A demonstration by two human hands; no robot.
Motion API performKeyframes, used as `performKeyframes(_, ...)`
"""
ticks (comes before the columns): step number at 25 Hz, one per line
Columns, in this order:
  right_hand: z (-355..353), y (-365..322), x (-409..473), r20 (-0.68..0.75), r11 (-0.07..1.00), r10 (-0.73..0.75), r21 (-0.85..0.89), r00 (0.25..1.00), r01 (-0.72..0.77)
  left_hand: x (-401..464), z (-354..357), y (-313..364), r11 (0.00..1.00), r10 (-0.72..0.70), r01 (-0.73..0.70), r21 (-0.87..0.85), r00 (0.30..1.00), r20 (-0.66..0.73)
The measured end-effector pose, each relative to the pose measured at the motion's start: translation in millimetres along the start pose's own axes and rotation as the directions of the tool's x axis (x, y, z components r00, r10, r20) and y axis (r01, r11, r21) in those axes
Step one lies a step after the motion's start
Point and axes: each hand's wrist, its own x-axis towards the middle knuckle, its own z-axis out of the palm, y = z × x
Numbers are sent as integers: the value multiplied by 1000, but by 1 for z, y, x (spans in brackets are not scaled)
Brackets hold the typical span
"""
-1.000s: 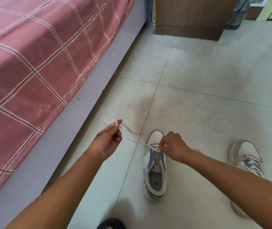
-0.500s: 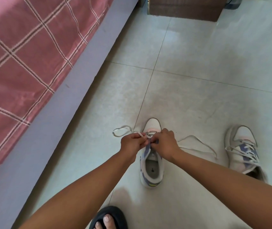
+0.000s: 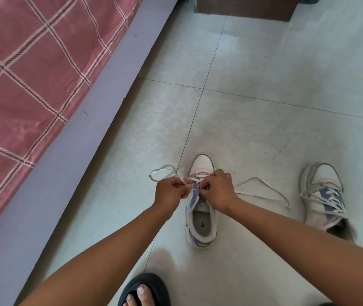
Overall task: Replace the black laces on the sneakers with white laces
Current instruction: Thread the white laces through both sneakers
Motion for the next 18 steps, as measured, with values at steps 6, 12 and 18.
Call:
performKeyframes(6, -4, -1, 5, 82, 983, 111, 141, 990, -122, 2, 6, -7, 977, 110, -104, 188, 994, -20)
performKeyframes(12, -6, -4, 4, 99, 985, 113, 117, 989, -124, 4, 3, -8, 796, 349, -364, 483, 929, 123)
performKeyframes(18, -4, -2, 4, 107, 999, 45, 15, 993, -47, 2, 4, -1, 729, 383, -432, 531, 900, 206)
